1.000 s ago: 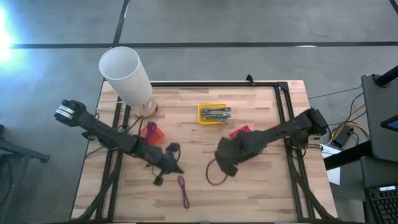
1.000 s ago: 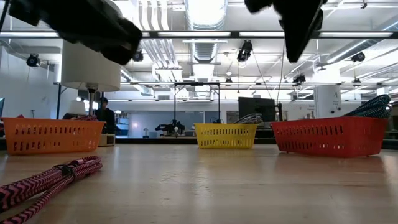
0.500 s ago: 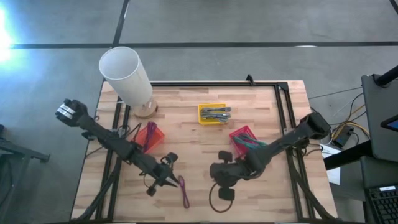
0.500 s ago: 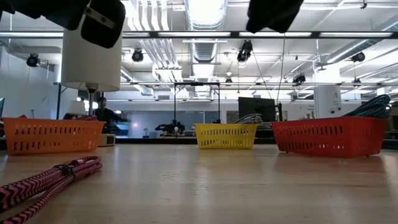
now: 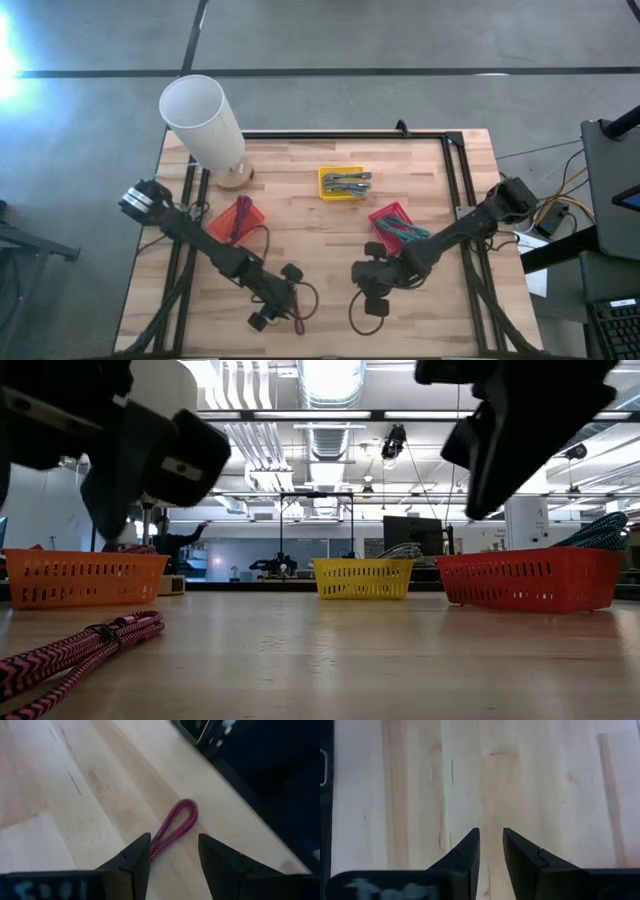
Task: Pick & Place USB Port
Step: Put the pink patterned charger cable into the orange bin
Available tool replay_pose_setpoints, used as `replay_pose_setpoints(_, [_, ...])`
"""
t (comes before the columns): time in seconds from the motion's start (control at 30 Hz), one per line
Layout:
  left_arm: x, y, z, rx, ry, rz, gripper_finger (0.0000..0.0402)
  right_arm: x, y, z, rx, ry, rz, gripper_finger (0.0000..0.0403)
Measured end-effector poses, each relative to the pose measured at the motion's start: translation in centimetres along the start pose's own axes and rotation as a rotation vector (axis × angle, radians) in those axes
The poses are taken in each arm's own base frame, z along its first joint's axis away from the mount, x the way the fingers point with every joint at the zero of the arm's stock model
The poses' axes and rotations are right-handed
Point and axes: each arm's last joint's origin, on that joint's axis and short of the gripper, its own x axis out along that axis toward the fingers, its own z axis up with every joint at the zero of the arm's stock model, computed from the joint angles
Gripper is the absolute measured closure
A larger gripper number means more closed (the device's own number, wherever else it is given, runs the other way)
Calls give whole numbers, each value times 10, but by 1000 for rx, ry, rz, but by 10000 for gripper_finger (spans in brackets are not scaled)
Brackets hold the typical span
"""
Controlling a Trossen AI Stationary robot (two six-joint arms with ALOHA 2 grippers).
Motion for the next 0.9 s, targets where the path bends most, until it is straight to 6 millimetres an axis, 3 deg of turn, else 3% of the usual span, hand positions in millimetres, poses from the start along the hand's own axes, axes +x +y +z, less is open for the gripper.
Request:
replay_pose_setpoints(0.2, [23, 4, 7, 81, 64, 30, 243, -11, -8, -18, -7, -66, 79, 334])
replay_pose_setpoints(0.37, [41, 10, -2, 83, 154, 56, 244, -28, -19, -27, 6, -180, 112, 342])
replay_pose_setpoints(0.57, [48, 12, -7, 74, 178, 55, 250, -43, -28, -34, 1, -294, 143, 343])
replay_pose_setpoints(0.67, [48, 13, -7, 72, 178, 68, 279, -45, -31, -37, 5, -322, 134, 339])
replay_pose_setpoints(0.83, [46, 19, -7, 49, 179, 80, 371, -45, -32, -38, 9, -333, 134, 334])
replay_pose_setpoints(0.9, [44, 21, -5, 12, 174, 87, 386, -43, -32, -39, 8, -326, 129, 332])
